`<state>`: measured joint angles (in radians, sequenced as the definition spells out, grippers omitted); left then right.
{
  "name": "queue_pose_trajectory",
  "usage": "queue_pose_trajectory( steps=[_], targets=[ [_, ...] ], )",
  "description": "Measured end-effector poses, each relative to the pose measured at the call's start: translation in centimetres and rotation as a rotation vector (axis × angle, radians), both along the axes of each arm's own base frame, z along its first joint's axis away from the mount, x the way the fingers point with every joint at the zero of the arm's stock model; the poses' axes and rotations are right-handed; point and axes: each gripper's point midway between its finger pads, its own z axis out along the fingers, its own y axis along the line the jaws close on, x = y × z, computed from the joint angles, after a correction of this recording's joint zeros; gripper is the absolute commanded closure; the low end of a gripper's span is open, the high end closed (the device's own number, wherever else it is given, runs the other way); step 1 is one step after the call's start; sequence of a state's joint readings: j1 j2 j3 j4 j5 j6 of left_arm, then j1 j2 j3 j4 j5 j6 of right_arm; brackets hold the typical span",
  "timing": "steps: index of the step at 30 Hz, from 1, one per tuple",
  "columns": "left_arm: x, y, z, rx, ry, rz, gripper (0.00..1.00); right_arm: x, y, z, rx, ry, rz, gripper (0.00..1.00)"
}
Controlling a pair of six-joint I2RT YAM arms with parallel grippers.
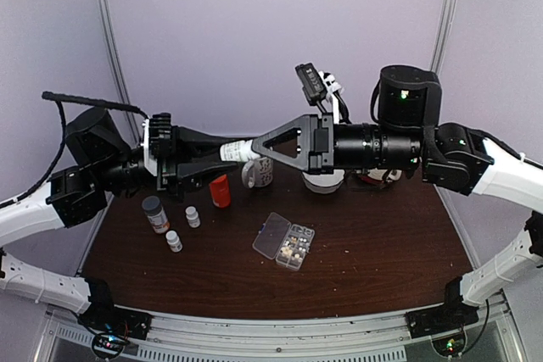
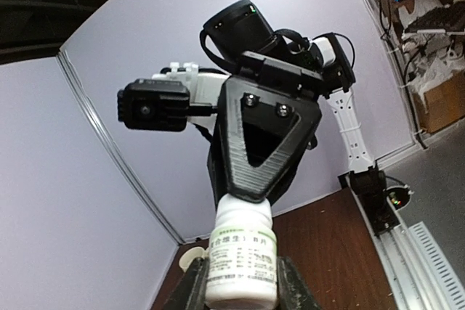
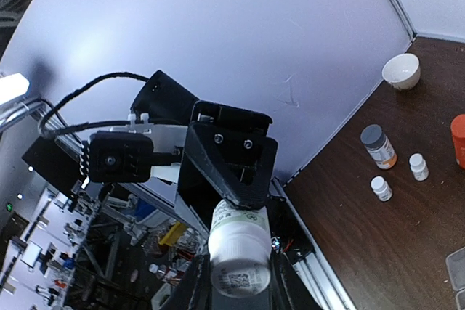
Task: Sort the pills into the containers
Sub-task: Screw the lid of the pill bottle onto the pill bottle.
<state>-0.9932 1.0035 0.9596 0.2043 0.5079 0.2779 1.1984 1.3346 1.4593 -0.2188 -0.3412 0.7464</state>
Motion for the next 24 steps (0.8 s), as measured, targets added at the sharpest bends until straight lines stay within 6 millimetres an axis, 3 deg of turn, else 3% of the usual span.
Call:
queue_pose_trajectory(
  steps=[6, 8, 9, 12, 13, 15, 19, 24],
  targets=[
    [0.7, 0.3, -0.2, 0.045, -0.222, 0.093, 1.00, 0.7, 0.4, -0.2, 0.077, 0.242, -0.015, 0.86],
    [0.7, 0.4, 0.2, 0.046, -0.316, 0.117, 1.00, 0.7, 0.5, 0.2, 0.098, 0.302, -0.014, 0.79],
    [0.7, 0.5, 0.3, 0.048, -0.350, 0.126, 1.00, 0.6, 0.6, 0.3, 0.109, 0.336, -0.012, 0.70],
    [1.0, 0.6, 0.7, 0.050, -0.442, 0.161, 1.00, 0.6, 0.9, 0.8, 0.144, 0.438, 0.005, 0.25],
    [1.3, 0.5, 1.0, 0.049, -0.455, 0.178, 1.00, 0.2, 1.3, 1.0, 0.151, 0.459, 0.036, 0.15],
    [1.9, 0.1, 0.9, 0.056, -0.455, 0.198, 1.00, -0.8, 2.0, 1.3, 0.137, 0.476, 0.081, 0.05],
    [2.7, -0.3, 0.2, 0.061, -0.401, 0.222, 1.00, -1.0, 1.2, 2.5, 0.113, 0.420, 0.079, 0.01],
    [2.2, 0.7, 1.7, -0.017, -0.305, 0.222, 1.00, 1.3, -3.6, 3.5, 0.134, 0.307, -0.017, 0.00]
  ],
)
